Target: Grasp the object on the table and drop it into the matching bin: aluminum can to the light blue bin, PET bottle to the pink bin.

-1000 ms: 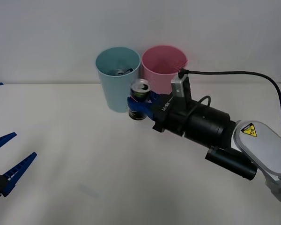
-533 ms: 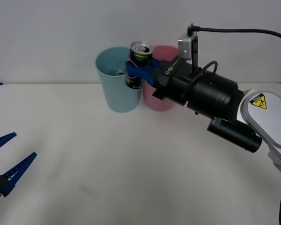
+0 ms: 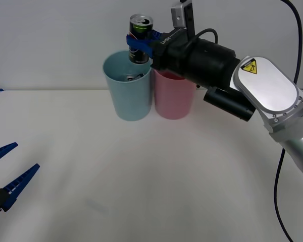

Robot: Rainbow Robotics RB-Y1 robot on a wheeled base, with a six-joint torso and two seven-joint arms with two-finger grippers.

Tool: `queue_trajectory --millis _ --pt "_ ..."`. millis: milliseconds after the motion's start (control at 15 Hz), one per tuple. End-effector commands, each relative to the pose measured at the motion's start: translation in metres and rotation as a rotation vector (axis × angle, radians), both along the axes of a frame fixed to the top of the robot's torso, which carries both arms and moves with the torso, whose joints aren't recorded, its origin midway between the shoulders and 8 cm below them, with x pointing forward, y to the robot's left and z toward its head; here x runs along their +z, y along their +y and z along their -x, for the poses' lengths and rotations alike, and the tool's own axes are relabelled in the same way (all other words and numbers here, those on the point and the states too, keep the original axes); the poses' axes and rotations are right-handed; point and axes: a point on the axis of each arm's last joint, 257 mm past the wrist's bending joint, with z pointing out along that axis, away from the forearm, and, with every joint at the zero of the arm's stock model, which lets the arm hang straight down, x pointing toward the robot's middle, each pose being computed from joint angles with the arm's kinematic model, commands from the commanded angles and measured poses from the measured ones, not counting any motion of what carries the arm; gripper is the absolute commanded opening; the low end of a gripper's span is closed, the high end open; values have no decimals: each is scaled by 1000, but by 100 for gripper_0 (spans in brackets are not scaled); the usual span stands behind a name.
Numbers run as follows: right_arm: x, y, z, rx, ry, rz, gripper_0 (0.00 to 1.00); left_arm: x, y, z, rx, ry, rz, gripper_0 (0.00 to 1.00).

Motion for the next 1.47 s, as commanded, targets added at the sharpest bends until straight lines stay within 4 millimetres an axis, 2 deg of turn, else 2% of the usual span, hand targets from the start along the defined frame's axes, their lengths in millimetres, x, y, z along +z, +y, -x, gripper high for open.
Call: queue_trajectory --millis 67,267,467,733,800,867,1000,1267,1467 --pt "-2 16 -27 -27 20 13 0 0 0 0 0 0 0 100" --pt "-6 31 -56 -61 42 47 0 0 0 0 0 0 0 100" --pt "-13 45 -76 -93 64 72 0 0 0 0 0 0 0 100" --pt "-19 54 -86 -121 64 94 3 0 0 0 0 0 0 100" --pt "-19 53 -87 -123 62 97 9 0 0 0 0 0 0 100" --pt "-19 55 -86 -119 60 98 27 0 0 0 0 0 0 100" --pt "-20 53 -86 -121 58 101 98 0 0 0 0 0 0 100" --pt "-16 49 -82 -114 48 91 100 0 0 0 0 0 0 100" --pt "-16 34 -65 -96 17 76 100 0 0 0 0 0 0 100"
